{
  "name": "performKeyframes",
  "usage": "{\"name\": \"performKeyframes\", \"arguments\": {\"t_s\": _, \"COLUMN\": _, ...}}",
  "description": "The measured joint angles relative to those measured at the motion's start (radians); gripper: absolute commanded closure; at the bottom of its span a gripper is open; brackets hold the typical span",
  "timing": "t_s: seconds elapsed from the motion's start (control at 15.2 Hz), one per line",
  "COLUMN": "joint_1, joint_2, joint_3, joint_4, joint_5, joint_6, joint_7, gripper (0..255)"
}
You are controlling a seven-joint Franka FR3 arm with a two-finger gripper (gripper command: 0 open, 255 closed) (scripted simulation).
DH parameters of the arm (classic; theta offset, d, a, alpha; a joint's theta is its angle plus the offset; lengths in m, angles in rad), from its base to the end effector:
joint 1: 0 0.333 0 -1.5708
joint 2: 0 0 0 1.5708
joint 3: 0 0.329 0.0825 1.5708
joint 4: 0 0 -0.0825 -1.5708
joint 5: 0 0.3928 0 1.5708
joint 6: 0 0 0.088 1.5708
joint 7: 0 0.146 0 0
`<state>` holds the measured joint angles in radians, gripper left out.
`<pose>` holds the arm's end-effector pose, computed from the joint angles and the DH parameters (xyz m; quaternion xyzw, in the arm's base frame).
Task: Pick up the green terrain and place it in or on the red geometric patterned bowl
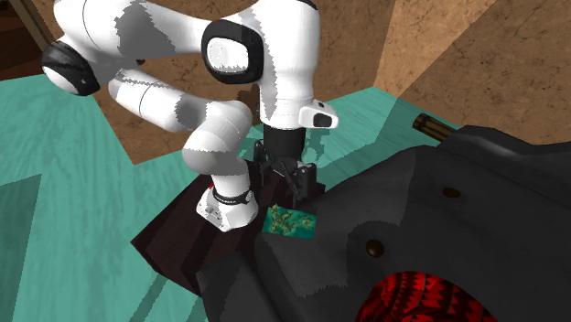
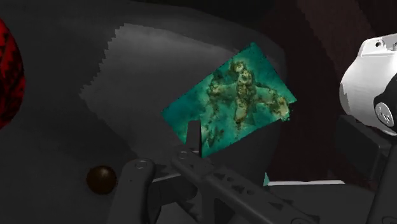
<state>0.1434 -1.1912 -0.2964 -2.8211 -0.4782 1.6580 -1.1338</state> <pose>0.2198 -0.0886 0.4373 0.8208 0.5622 -0.0455 0.0904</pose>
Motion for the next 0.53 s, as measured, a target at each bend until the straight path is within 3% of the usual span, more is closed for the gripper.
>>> {"name": "performKeyframes", "arguments": {"t_s": 0.2, "joint_1": -0.009, "joint_2": -0.012, "joint_3": -0.082, "joint_4": -0.033, "joint_5": -0.118, "joint_6": 0.028, "joint_7": -0.147, "gripper": 0}}
{"name": "performKeyframes", "arguments": {"t_s": 0.53, "joint_1": -0.031, "joint_2": -0.011, "joint_3": -0.138, "joint_4": -0.085, "joint_5": -0.184, "joint_6": 0.083, "joint_7": -0.178, "gripper": 0}}
